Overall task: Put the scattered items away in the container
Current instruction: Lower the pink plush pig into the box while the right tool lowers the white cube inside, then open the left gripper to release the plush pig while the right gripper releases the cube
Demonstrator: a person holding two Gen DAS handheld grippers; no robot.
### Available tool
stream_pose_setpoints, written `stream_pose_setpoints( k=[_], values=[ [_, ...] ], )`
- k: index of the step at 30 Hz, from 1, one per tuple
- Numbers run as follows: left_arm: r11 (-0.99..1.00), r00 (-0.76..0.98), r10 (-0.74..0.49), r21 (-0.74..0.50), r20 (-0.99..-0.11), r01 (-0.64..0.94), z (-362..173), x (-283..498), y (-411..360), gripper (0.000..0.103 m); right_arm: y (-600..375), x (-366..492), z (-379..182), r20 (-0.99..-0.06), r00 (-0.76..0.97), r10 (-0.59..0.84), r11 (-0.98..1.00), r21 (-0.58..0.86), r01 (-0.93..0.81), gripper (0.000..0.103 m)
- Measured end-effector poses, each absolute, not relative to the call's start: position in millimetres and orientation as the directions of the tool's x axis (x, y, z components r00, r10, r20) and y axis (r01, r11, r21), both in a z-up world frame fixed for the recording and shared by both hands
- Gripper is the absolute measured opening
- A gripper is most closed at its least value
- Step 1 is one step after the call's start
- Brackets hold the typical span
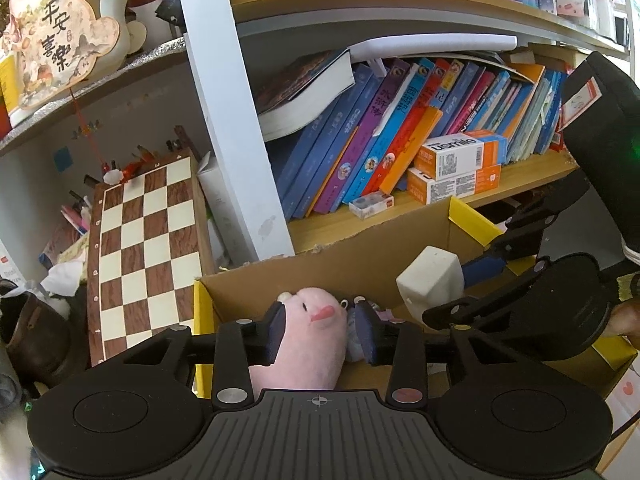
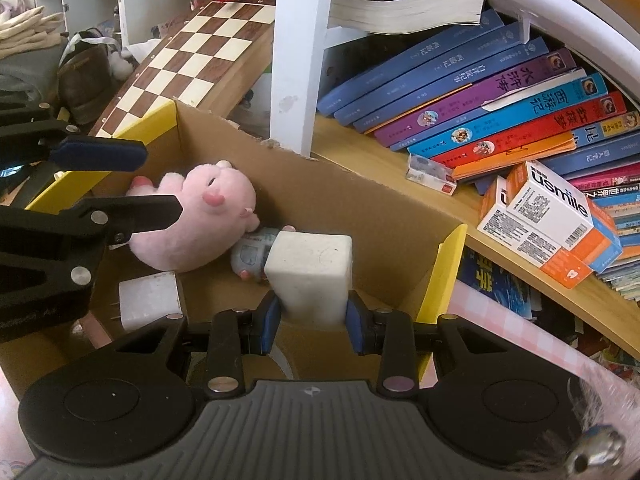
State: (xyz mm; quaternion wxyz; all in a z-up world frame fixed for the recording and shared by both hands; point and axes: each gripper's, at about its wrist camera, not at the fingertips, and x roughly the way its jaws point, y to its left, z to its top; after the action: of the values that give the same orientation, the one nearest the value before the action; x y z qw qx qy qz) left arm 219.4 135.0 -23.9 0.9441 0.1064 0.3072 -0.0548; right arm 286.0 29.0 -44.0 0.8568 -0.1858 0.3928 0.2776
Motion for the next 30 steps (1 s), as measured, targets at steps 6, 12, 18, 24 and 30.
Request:
stream_pose_setpoints(
  k=[6, 12, 18, 24, 30],
  values=[
    [0.972, 0.804, -0.038, 0.165, -0.594, 0.168, -24, 219, 137, 0.040, 31, 288, -45, -0.775, 0.542, 0.324, 0.775, -0.111, -0.622, 0.033],
    [0.972, 0.802, -0.039, 0.165, -0.595, 0.170, -25, 218, 136, 0.043, 32, 287, -45, -0.774, 0.545, 0.321, 0.778, -0.113, -0.619, 0.033],
    [0.972, 0.807, -0.039, 0.166, -0.589, 0.168, -24, 217, 137, 0.048, 27, 289, -43, -0.769, 0.551, 0.326, 0.775, -0.116, -0.621, 0.034],
    [0.972, 0.812, -0.036, 0.170, -0.582, 0.165, -20, 214, 136, 0.048, 26, 286, -37, -0.761, 0.559, 0.330, 0.778, -0.117, -0.618, 0.035],
    [0.971, 0.825, -0.033, 0.177, -0.564, 0.160, -11, 206, 133, 0.049, 24, 277, -26, -0.746, 0.572, 0.341, 0.782, -0.113, -0.613, 0.039]
  ],
)
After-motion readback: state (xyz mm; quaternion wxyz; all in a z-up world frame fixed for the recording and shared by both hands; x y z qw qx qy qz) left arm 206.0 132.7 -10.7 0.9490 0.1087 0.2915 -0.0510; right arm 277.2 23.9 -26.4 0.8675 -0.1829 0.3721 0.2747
